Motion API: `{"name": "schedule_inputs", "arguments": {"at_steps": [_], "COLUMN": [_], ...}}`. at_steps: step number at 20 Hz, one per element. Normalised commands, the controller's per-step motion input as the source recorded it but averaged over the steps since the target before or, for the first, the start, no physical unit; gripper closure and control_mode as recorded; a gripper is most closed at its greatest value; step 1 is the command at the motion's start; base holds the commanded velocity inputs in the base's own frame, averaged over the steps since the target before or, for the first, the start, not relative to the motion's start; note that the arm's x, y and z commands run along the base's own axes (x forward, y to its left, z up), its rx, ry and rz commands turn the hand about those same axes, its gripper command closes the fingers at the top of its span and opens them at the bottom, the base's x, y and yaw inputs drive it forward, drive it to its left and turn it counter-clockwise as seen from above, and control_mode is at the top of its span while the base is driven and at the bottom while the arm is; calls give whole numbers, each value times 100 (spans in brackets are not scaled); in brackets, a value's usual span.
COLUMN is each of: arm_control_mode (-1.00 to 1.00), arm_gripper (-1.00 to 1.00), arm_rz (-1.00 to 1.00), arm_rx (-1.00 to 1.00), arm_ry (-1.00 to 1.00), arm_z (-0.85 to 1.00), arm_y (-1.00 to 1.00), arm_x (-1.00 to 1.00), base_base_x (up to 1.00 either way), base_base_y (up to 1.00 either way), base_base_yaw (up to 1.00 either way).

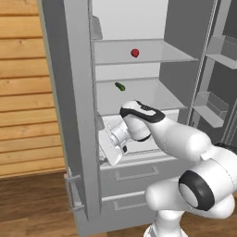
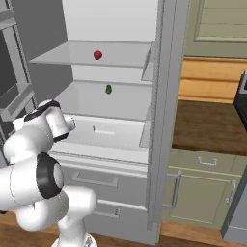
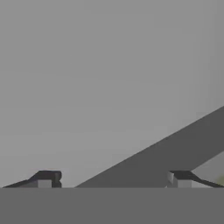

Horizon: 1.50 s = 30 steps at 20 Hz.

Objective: Take the strawberry from the fridge and place it on top of the pancake, located on the dining counter.

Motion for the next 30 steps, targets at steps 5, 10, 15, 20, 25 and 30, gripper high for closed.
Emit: {"name": "schedule_inputs", "arguments": {"at_steps": [5,10,15,20,25,30], "arm_control_mode": [-100,-100,-100,-100,-100,-100], "arm_gripper": [-100,-100,-100,-100,-100,-100], "arm_rz": [1,0,0,0,0,-1], "arm_rx": [0,0,0,0,0,-2], "arm_ry": [0,0,0,-3,-2,-21], "arm_z": [0,0,0,0,-2,-2], "arm_y": [78,64,24,-71,-100,-100], "arm_x": [-1,-9,-14,-1,0,-17], "base_base_x": [0,0,0,0,0,0], "base_base_y": [0,0,0,0,0,0], "base_base_yaw": [0,0,0,0,0,0]}}
